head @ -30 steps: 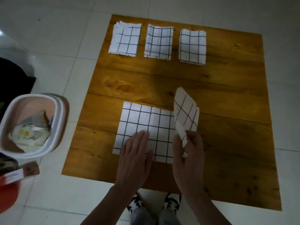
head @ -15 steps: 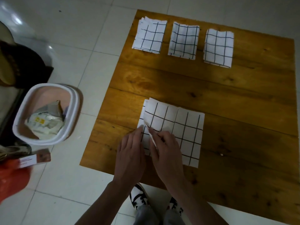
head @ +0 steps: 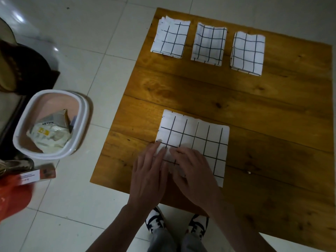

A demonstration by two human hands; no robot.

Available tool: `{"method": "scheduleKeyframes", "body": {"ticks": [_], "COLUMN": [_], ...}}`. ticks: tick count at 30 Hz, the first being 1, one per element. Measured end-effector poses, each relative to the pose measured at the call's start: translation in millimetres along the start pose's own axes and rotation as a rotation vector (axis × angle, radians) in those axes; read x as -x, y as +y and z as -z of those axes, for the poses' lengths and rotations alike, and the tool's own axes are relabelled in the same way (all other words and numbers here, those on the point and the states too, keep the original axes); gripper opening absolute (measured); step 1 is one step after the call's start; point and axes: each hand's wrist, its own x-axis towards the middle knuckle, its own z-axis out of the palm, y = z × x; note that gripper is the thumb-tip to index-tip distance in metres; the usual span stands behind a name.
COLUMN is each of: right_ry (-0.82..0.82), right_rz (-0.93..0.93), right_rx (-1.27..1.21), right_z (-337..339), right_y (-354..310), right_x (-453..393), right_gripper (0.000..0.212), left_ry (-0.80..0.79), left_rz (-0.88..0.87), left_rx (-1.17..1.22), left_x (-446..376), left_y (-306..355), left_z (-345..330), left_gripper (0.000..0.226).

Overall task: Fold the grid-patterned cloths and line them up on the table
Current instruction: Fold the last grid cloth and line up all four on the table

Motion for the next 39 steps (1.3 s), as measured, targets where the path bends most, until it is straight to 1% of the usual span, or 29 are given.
{"method": "scheduleKeyframes", "body": {"ticks": [3, 5, 10, 12, 16, 21, 23, 26, 27, 29, 31, 32, 35, 37, 39], "right_ry": [0.035, 0.020, -0.140, -0.166, -0.148, -0.110, -0.060, 0.055, 0.082, 0.121, 0.148, 0.134, 0.025, 0.008, 0.027], "right_rz": [-0.003, -0.025, -0.067, -0.065, -0.078, -0.106, -0.200, -0.433, -0.484, -0.524, -0.475, -0.424, -0.258, -0.210, -0.202], "right_rx": [0.131, 0.230, 0.345, 0.382, 0.427, 0.415, 0.392, 0.285, 0.244, 0.172, 0.162, 0.196, 0.328, 0.365, 0.391], "right_z": [16, 25, 35, 34, 27, 23, 21, 19, 19, 22, 28, 31, 36, 36, 32], "right_y": [26, 44, 77, 84, 87, 84, 75, 58, 53, 50, 57, 64, 87, 93, 89], "right_x": [6, 9, 16, 19, 21, 21, 22, 23, 24, 28, 34, 39, 55, 63, 70], "right_gripper": [0.055, 0.055, 0.065, 0.068, 0.069, 0.069, 0.070, 0.070, 0.069, 0.063, 0.058, 0.057, 0.060, 0.063, 0.064], "left_ry": [-0.042, -0.103, -0.199, -0.232, -0.268, -0.240, -0.228, -0.251, -0.264, -0.289, -0.308, -0.310, -0.314, -0.316, -0.305], "left_rz": [-0.167, -0.221, -0.158, -0.135, -0.117, -0.103, -0.116, -0.231, -0.271, -0.304, -0.287, -0.273, -0.246, -0.256, -0.257], "left_rx": [-0.023, -0.049, -0.173, -0.211, -0.259, -0.265, -0.251, -0.253, -0.256, -0.259, -0.269, -0.273, -0.275, -0.285, -0.282], "left_x": [6, 10, 18, 20, 24, 22, 22, 25, 27, 29, 27, 26, 20, 14, 9], "left_y": [2, 4, 0, 1, 1, 8, 17, 35, 39, 46, 48, 46, 36, 28, 23], "left_z": [-5, -9, -17, -17, -18, -16, -18, -28, -33, -41, -44, -44, -37, -31, -27], "left_gripper": [0.047, 0.051, 0.061, 0.065, 0.072, 0.073, 0.069, 0.060, 0.058, 0.057, 0.057, 0.057, 0.056, 0.057, 0.057]}}
